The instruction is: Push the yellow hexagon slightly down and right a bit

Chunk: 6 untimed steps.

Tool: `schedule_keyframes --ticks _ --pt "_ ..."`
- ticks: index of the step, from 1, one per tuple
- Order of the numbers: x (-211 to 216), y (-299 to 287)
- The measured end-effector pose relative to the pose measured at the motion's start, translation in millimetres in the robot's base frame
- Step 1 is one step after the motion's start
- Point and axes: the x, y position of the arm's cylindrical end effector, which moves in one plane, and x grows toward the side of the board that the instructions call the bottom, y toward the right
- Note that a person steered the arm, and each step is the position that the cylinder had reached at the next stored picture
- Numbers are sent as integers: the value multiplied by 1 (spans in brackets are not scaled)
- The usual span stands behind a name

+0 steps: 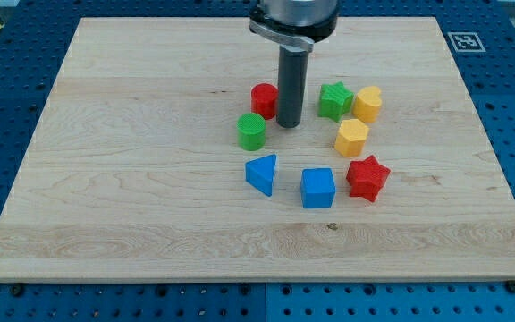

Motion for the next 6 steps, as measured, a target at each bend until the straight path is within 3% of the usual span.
schedule_keyframes --ticks 4,6 --pt "2 82" --pt "11 60"
